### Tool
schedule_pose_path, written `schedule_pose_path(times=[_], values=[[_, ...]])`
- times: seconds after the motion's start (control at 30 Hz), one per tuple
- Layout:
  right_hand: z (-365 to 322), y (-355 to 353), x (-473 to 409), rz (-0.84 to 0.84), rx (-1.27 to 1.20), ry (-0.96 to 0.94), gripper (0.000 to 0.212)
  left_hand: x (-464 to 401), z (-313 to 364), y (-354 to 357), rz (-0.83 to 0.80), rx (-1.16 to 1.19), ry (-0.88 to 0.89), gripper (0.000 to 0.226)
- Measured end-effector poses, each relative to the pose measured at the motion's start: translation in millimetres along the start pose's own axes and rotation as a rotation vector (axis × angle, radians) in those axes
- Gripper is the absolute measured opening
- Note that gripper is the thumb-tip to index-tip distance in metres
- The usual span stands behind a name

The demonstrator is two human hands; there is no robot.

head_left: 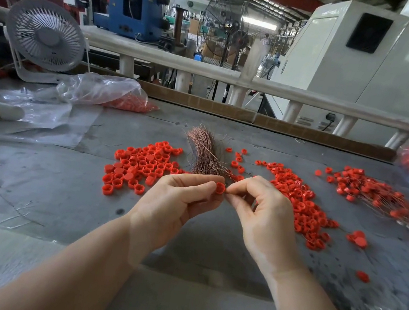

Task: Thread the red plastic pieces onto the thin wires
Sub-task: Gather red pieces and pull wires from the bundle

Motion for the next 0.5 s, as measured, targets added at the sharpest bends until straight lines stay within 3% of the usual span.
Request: schedule_pose_path(times=[0.5], values=[[0.1,-2.0,0.6,0.014,-0.019,-0.003,0.010,0.6,-1.6,1.9,-0.014,0.066,-0.003,0.032]])
Point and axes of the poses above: each hand's wrist, its own x-axis away from the middle knuckle, its own y-axis out of the palm, z = x × y, the point moved 9 cm from there along -x, towards the middle knuckle, and after that the axes turned 10 degrees about -z, right-handed, at the moved point
